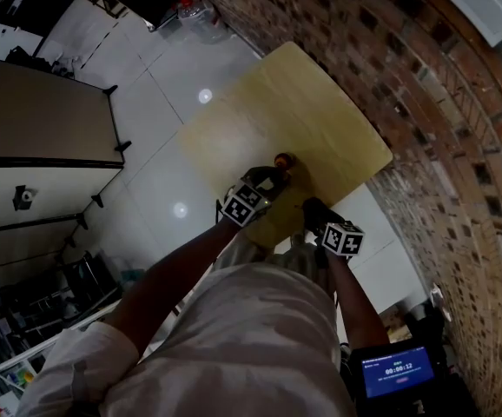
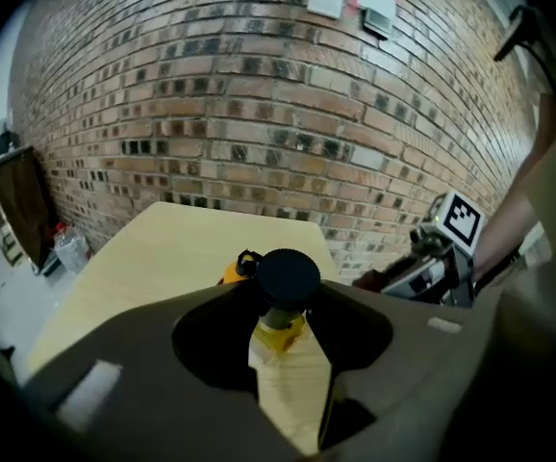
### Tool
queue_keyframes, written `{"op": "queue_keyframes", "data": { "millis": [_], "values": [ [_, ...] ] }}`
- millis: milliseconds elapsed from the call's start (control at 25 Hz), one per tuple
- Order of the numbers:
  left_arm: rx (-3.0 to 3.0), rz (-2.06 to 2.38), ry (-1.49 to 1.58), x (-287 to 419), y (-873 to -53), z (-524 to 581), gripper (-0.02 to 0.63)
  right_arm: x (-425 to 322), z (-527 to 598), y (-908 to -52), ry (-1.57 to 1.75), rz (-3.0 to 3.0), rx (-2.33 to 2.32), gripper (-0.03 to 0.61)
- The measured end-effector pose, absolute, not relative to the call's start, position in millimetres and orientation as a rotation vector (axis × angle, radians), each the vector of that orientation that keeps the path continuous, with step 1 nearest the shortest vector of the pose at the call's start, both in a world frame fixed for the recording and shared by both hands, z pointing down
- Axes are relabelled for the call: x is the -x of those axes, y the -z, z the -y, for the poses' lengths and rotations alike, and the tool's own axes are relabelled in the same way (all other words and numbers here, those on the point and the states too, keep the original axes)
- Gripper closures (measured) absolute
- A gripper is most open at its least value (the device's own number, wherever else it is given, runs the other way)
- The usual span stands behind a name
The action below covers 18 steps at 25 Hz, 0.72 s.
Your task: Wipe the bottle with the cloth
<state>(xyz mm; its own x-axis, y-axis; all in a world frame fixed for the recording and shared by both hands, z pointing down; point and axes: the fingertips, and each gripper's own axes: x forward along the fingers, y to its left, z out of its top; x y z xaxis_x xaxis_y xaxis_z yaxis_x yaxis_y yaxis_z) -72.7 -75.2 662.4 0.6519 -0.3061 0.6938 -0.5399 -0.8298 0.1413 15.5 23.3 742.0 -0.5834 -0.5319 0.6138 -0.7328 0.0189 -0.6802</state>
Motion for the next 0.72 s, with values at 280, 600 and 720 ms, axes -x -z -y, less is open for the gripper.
{"op": "queue_keyframes", "data": {
  "millis": [280,600,720],
  "values": [
    [-2.57,0.65,-0.997,71.3,-658.9,58.7,0.44,16.1,35.3,-659.1,-1.686,2.518,-1.274,0.502],
    [-2.527,0.593,-1.031,72.4,-663.5,59.6,0.44,47.5,67.6,-661.2,-1.635,2.608,-1.257,0.503],
    [-2.525,0.567,-1.057,72.2,-664.4,58.8,0.442,46.1,73.3,-682.0,-1.625,2.522,-1.342,0.503]
  ]
}}
